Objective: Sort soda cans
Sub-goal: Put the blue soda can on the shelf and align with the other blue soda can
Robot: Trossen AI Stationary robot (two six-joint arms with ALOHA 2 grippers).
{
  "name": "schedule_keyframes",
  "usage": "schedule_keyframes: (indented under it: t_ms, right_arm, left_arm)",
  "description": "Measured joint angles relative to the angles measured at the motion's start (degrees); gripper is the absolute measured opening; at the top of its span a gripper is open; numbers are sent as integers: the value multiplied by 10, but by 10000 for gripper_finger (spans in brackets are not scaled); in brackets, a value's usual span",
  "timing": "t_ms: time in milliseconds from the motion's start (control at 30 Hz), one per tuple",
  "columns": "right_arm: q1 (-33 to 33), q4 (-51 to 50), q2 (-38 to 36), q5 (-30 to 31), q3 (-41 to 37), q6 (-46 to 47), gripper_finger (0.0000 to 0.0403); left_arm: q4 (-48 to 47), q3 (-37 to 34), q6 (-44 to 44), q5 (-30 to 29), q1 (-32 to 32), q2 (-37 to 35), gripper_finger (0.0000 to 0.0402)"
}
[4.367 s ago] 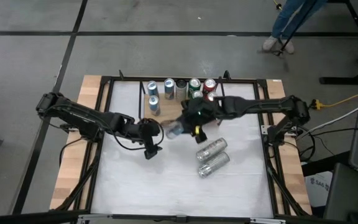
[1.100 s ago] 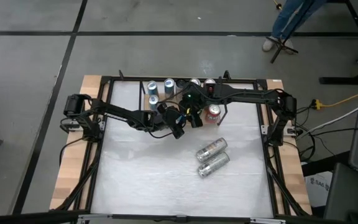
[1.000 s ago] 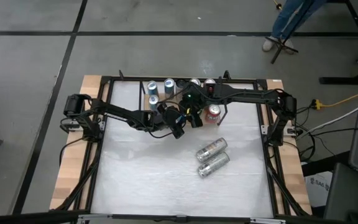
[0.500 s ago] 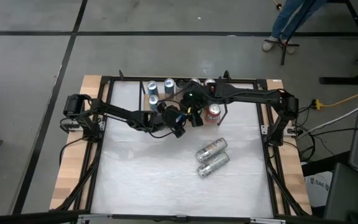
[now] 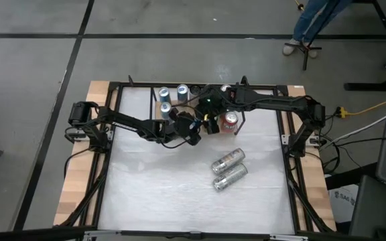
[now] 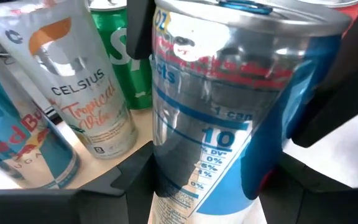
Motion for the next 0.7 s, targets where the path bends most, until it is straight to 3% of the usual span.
schedule_keyframes:
  t_ms: [367, 700]
  right_arm:
    - [-24, -44, -4, 19, 46, -10, 267]
    - [-30, -59, -4, -20, 48, 0, 267]
  left_arm:
    - [56, 0, 11, -20, -4, 0, 207]
    - [84, -1, 15, -18, -3, 0, 208]
